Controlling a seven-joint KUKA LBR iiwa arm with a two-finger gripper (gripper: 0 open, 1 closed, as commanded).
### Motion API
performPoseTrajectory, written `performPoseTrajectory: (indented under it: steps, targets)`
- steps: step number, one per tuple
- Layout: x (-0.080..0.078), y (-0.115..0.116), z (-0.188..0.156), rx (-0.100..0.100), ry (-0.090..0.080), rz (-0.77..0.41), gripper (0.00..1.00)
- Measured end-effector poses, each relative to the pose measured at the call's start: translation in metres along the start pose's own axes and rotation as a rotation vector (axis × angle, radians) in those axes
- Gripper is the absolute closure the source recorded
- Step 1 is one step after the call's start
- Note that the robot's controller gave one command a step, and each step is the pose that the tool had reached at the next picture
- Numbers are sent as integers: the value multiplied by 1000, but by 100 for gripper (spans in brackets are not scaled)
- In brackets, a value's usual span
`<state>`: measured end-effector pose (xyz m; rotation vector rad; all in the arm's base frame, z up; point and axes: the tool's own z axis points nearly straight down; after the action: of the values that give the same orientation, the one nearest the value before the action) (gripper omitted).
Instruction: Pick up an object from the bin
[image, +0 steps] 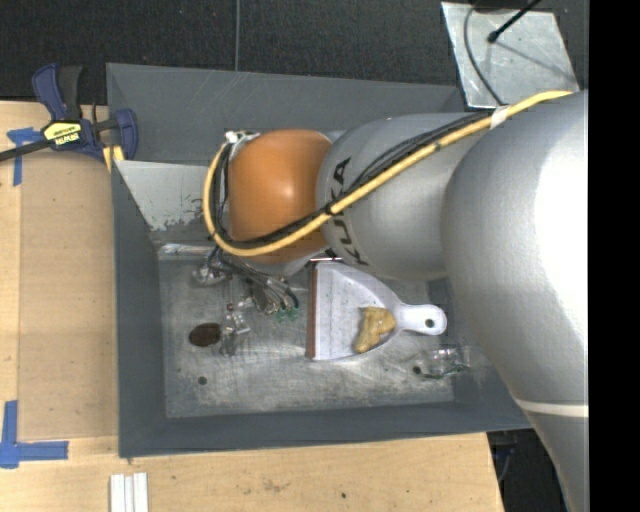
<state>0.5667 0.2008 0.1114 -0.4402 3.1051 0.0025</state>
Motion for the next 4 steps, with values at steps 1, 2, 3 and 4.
performPoseTrajectory:
  steps: [1,2,3,4]
  targets:
    - [-4,3,31,0,5,-190,0]
    - [8,3,36,-2,-16,-218,100]
    - [8,3,36,-2,-16,-217,100]
    - [9,3,32,-2,-8,-218,100]
